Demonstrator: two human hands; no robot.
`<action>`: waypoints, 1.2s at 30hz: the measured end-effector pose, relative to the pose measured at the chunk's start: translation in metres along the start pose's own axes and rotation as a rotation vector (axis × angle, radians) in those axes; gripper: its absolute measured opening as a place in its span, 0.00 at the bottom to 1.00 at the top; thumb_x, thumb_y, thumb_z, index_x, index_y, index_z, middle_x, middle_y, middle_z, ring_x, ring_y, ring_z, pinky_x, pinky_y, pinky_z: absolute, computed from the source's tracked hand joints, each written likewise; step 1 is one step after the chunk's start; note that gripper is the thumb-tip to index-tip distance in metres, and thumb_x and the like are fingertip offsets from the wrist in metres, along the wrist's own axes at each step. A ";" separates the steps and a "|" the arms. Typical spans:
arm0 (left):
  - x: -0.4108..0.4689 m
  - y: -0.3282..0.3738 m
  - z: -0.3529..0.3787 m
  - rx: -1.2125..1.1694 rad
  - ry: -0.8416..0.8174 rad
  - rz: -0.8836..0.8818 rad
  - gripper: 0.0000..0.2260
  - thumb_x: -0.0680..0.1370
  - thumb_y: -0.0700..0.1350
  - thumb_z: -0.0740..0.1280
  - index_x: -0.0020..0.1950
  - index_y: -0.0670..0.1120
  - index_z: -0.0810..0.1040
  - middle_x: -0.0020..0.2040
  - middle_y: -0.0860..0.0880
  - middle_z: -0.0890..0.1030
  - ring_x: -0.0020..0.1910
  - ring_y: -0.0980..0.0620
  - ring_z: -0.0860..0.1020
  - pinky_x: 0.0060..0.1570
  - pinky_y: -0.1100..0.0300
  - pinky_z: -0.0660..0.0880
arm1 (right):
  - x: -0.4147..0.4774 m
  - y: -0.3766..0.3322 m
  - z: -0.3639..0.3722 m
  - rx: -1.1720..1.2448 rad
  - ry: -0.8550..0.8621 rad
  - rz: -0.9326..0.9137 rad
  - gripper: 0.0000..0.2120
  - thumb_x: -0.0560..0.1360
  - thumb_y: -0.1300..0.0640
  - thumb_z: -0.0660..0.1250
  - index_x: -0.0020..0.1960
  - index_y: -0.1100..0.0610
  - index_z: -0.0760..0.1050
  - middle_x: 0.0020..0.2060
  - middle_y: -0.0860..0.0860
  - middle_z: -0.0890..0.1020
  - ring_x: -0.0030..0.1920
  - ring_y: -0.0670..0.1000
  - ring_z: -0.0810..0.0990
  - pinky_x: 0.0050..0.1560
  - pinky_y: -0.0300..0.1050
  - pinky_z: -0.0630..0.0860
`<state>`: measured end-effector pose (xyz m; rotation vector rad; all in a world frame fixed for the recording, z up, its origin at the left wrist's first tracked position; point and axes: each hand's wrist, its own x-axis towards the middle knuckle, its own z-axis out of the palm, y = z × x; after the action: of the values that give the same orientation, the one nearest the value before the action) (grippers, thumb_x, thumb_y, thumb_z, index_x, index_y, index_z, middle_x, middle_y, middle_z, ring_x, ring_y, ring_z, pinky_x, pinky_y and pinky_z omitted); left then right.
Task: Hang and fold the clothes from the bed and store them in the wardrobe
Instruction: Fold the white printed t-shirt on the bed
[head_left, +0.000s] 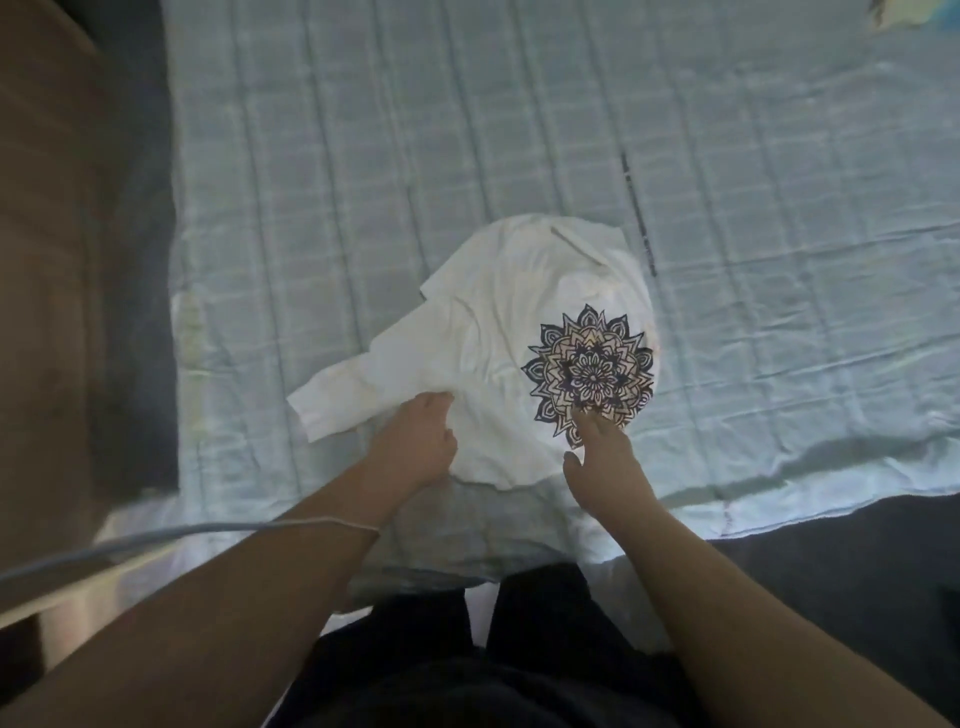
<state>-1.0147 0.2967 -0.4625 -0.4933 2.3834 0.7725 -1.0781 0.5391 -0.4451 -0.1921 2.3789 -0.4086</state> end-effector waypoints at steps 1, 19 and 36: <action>0.008 0.000 0.012 -0.041 -0.033 -0.045 0.25 0.79 0.42 0.61 0.77 0.43 0.63 0.74 0.40 0.66 0.71 0.42 0.66 0.70 0.52 0.64 | 0.015 0.010 0.005 0.026 -0.028 0.025 0.31 0.78 0.58 0.62 0.79 0.54 0.58 0.77 0.55 0.62 0.76 0.56 0.59 0.75 0.55 0.60; 0.079 0.029 0.086 -0.453 0.428 -0.562 0.21 0.75 0.44 0.72 0.66 0.45 0.70 0.61 0.42 0.73 0.60 0.41 0.74 0.58 0.52 0.71 | 0.151 0.073 -0.007 0.158 0.106 0.186 0.28 0.72 0.65 0.62 0.72 0.57 0.65 0.68 0.60 0.64 0.65 0.65 0.67 0.68 0.62 0.68; 0.068 0.032 0.034 -0.561 0.327 -0.475 0.11 0.81 0.44 0.63 0.57 0.37 0.78 0.56 0.39 0.80 0.58 0.40 0.77 0.55 0.54 0.70 | 0.130 0.039 -0.019 0.142 -0.008 -0.086 0.26 0.72 0.67 0.61 0.70 0.57 0.69 0.68 0.58 0.66 0.65 0.61 0.71 0.67 0.53 0.70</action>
<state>-1.0686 0.3316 -0.5149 -1.4490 2.1548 1.1946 -1.1882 0.5479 -0.5268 -0.2308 2.3293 -0.6138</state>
